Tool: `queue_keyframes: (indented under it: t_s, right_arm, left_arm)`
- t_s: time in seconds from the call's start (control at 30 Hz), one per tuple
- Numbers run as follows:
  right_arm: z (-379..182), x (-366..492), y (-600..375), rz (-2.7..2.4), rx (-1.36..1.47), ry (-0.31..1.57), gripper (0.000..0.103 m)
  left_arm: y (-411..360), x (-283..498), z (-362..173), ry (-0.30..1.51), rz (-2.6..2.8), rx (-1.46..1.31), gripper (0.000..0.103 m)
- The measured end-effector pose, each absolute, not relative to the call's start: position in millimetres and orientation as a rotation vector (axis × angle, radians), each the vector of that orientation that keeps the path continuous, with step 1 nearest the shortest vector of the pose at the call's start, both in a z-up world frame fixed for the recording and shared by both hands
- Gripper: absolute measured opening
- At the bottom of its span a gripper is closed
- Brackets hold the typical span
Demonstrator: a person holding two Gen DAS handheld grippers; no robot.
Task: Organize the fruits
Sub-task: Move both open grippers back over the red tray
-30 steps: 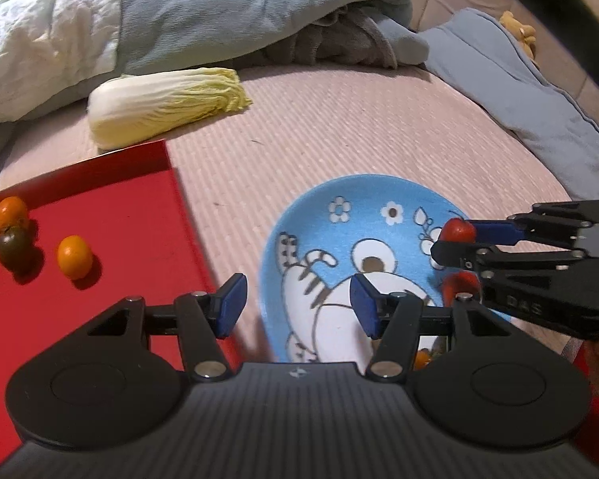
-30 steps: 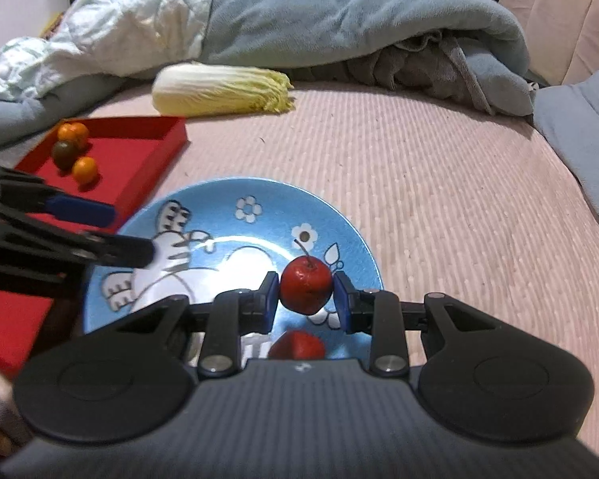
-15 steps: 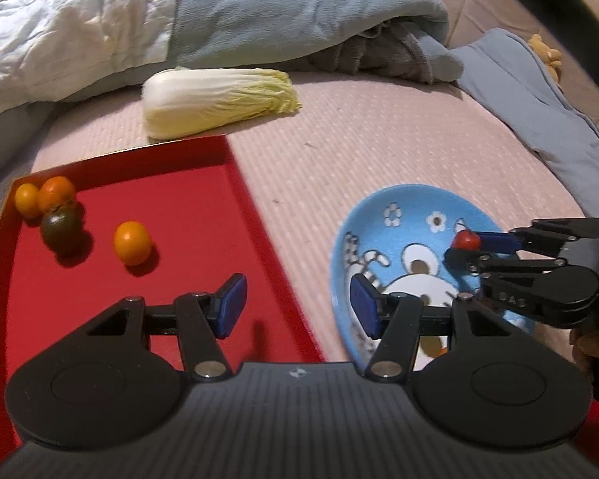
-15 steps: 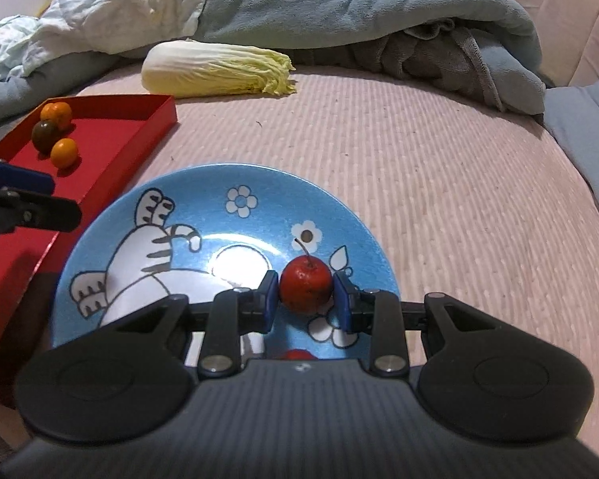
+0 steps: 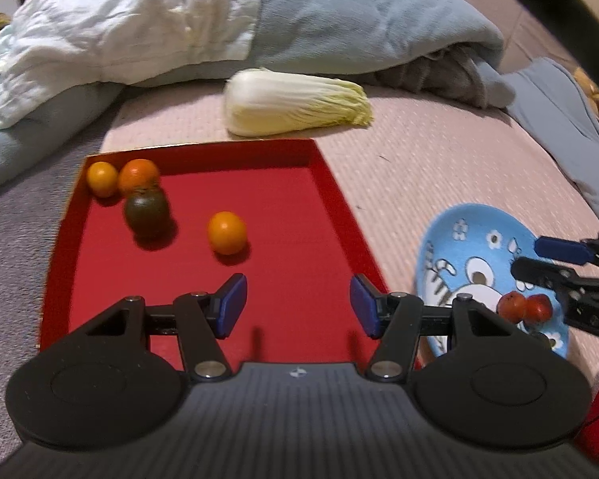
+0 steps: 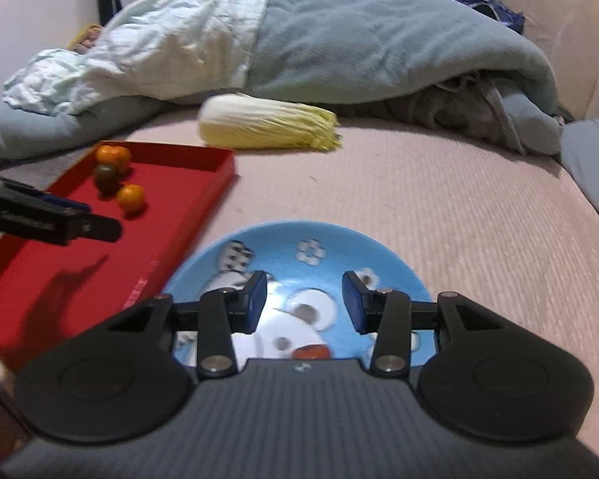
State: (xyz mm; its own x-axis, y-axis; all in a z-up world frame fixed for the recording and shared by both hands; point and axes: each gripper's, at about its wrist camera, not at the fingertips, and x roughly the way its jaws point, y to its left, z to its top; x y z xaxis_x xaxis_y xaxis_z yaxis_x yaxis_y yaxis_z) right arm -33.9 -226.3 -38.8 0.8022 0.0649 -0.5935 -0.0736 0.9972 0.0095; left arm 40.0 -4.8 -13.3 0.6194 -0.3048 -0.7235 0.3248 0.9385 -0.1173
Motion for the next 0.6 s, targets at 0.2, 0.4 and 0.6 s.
queue_keyframes:
  t_s: [0.2,0.4,0.6]
  right_arm:
    - [-26.5,-32.2,-197.0,0.151,-0.019,0.619,0.044]
    - [-20.3,-22.6,-161.4,0.24,-0.043,0.615,0.044]
    - [-20.6,-4.2,-128.0,0.308,-0.056,0.627,0.044]
  left_arm:
    - [14.5,42.0,-14.8,0.829,-0.298,0.012,0.063]
    - [39.8,48.5,-12.7,0.827,-0.221,-0.026,0.063]
    - [70.1,58.7,-10.5,0.825,-0.149,-0.084,0.063]
